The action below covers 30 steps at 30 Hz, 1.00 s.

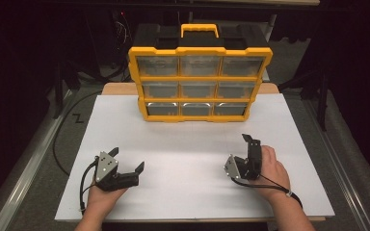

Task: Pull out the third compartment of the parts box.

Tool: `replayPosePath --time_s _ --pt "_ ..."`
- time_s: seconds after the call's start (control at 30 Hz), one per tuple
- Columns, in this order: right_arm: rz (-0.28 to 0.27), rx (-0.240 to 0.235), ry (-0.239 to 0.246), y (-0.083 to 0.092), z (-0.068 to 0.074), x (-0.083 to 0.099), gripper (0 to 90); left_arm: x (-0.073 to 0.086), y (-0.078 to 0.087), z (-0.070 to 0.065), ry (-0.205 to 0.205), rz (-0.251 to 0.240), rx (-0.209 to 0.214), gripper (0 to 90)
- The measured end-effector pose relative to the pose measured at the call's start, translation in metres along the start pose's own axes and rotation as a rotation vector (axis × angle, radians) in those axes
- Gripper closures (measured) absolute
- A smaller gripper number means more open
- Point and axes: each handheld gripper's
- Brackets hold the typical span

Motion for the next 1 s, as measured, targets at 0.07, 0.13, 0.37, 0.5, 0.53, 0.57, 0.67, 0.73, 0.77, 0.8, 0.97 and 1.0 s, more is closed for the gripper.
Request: replayPosePath --time_s 0.07,0.13,0.37,0.5,0.53,0.57,0.67,0.73,0.77,0.8,0.97,1.0 --pt "0.002 -0.004 0.025 0.001 0.000 -0.001 1.8 0.000 0.000 0.000 0.004 -0.002 -0.001 1.2" --pt "0.006 0.007 0.052 0.003 0.000 -0.004 1.8 0.000 0.000 0.000 0.007 -0.004 -0.003 1.2" --pt "0.014 0.025 0.102 0.003 0.002 -0.006 2.5 0.000 0.001 0.002 0.003 -0.017 -0.027 0.6" --pt "0.014 0.020 0.129 0.002 0.003 -0.006 2.2 0.001 0.000 0.002 -0.019 -0.011 -0.023 0.6" --pt "0.015 0.024 0.136 0.002 0.004 -0.007 2.2 0.001 0.000 0.002 -0.017 -0.008 -0.022 0.6" --pt "0.008 0.028 0.140 0.001 0.005 -0.007 2.4 0.001 0.001 0.003 -0.019 -0.012 -0.022 0.6" --pt "0.013 0.029 0.152 0.001 0.006 -0.008 2.7 0.000 0.001 0.003 -0.016 -0.017 -0.023 0.6" --pt "0.009 0.037 0.164 -0.001 0.007 -0.009 5.0 0.000 0.002 0.004 -0.011 -0.019 -0.023 0.6" --pt "0.009 0.037 0.164 -0.001 0.007 -0.009 5.0 0.000 0.002 0.004 -0.012 -0.019 -0.021 0.6" --pt "0.008 0.044 0.170 -0.001 0.007 -0.010 5.9 0.000 0.002 0.004 -0.013 -0.020 -0.021 0.6" --pt "0.023 0.077 0.171 -0.006 0.007 -0.012 13.0 0.000 0.000 0.003 -0.025 -0.016 -0.019 0.6" --pt "0.023 0.079 0.167 -0.008 0.007 -0.012 15.0 0.001 -0.001 0.003 -0.028 -0.014 -0.015 0.6"
Point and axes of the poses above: each handheld gripper's, and its own axes: y roughly backward along the jaws, x roughly out of its underside, z roughly to its left
